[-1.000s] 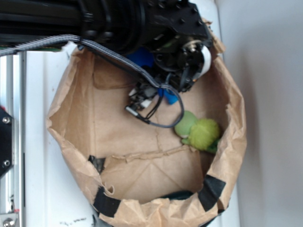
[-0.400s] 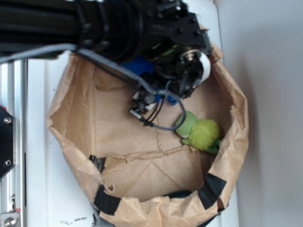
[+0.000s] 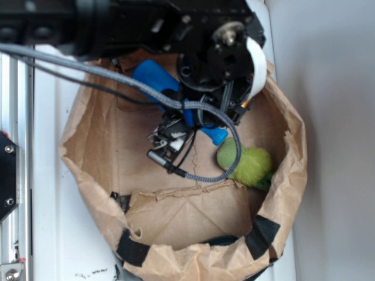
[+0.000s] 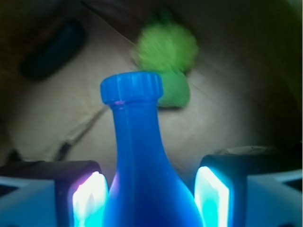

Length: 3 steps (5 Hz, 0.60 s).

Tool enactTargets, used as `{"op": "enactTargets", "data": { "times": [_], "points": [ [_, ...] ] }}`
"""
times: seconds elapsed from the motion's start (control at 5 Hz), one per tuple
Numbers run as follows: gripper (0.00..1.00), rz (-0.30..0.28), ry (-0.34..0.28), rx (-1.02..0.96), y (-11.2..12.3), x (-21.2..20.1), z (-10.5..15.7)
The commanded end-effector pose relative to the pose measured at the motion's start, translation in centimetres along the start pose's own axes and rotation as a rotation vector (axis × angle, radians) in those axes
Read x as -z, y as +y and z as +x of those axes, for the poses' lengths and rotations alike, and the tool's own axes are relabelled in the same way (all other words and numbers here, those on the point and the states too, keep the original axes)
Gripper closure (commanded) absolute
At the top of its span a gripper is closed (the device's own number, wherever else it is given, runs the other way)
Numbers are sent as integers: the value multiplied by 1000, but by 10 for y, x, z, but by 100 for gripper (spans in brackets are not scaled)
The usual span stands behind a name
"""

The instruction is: Grab the blue bottle.

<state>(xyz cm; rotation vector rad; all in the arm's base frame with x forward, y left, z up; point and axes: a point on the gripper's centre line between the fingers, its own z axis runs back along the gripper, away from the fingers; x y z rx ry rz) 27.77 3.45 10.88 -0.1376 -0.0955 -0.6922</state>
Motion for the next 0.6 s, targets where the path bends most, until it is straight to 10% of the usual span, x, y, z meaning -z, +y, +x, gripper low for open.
{"op": "enactTargets", "data": {
  "times": [0.0, 0.4],
  "points": [
    [100, 56, -59, -37, -20, -50, 14],
    [100, 98, -36, -45, -24, -50, 16]
  ]
}}
